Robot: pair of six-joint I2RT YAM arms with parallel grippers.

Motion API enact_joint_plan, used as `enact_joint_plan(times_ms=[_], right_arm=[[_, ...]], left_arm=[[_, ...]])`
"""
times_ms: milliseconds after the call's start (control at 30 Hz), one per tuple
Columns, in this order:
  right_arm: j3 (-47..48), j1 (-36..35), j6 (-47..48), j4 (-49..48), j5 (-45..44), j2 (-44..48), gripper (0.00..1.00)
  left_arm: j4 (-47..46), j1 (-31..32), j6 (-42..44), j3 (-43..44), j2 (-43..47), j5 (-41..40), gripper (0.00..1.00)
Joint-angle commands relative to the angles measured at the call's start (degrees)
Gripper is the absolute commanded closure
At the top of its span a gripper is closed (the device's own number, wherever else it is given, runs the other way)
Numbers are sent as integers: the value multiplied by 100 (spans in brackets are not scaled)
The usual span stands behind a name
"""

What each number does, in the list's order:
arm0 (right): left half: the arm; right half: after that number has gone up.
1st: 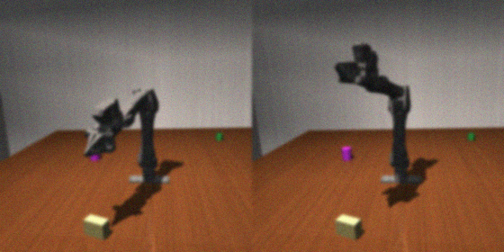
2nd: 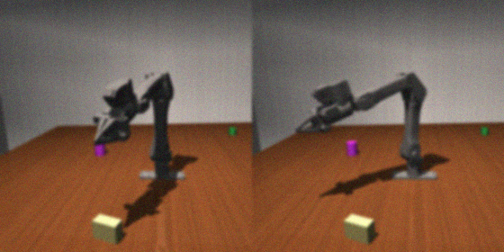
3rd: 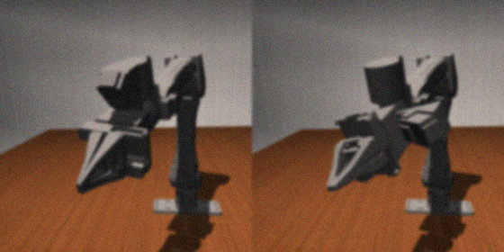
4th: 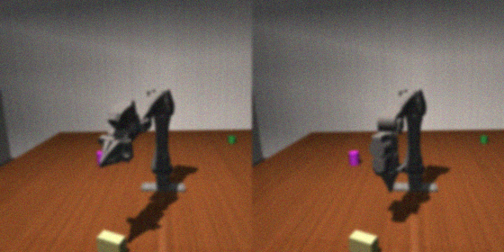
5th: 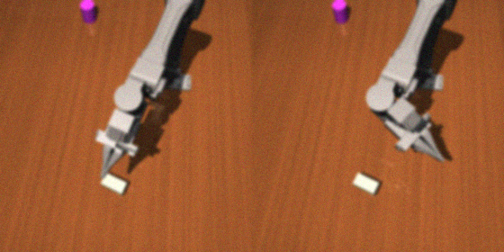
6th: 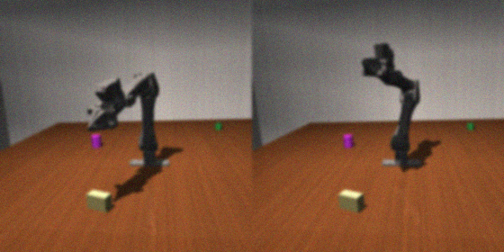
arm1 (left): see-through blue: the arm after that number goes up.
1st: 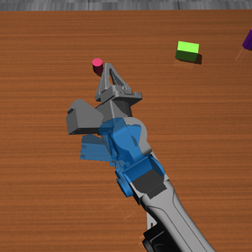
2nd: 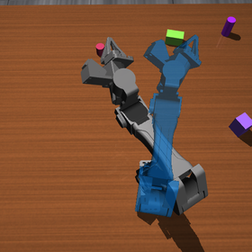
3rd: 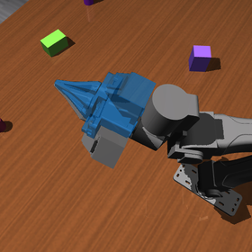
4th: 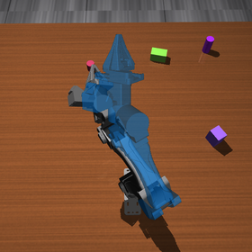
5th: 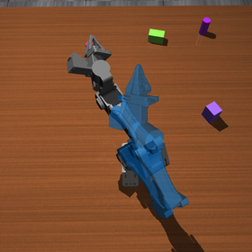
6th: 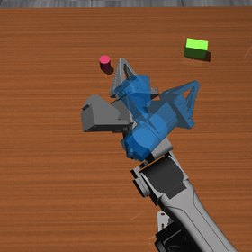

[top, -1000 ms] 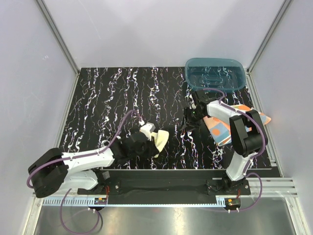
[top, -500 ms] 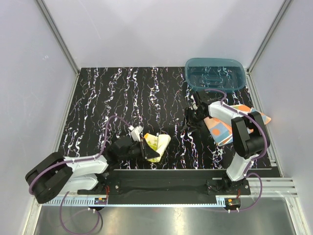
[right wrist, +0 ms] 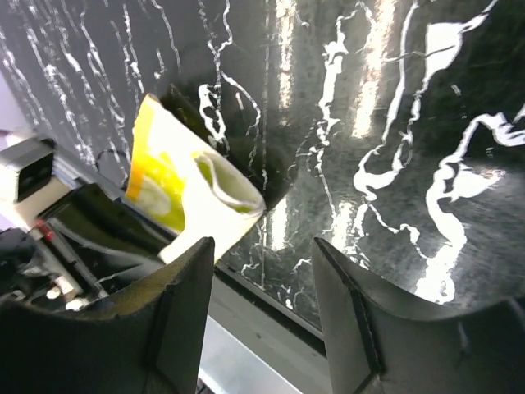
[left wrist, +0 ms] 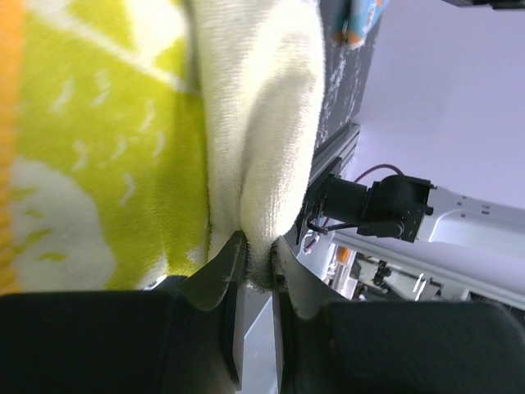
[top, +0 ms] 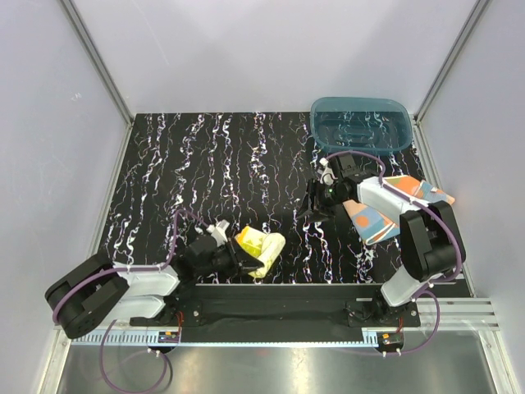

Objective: Roll the towels
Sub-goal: Roll the towel

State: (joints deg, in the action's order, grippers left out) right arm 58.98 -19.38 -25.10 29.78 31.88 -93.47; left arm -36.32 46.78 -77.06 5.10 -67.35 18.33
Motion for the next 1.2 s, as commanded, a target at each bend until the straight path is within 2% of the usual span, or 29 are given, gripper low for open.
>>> enact_joint_plan(times_ms=[0, 200, 400, 500, 867, 1167], right_arm=[[-132, 22, -178, -332, 450, 224, 41], [-545, -171, -434, -965, 1136, 400, 39], [-703, -962, -364, -1035, 891, 374, 35], [-862, -1260, -434, -1211, 732, 330, 35], [-1038, -1964, -477, -1931, 653, -162, 34], [-985, -2149, -1022, -2757, 372, -979, 28]], left_arm=[[28, -20, -520, -228, 65, -250, 91], [283, -20, -1135, -492, -137, -391, 96], [397, -20, -1539, -765, -156, -549, 96], [809, -20, -1672, -792, -33, -602, 97], [1898, -337, -1699, -994, 723, -488, 96], [2102, -512, -1576, -1055, 768, -339, 95]])
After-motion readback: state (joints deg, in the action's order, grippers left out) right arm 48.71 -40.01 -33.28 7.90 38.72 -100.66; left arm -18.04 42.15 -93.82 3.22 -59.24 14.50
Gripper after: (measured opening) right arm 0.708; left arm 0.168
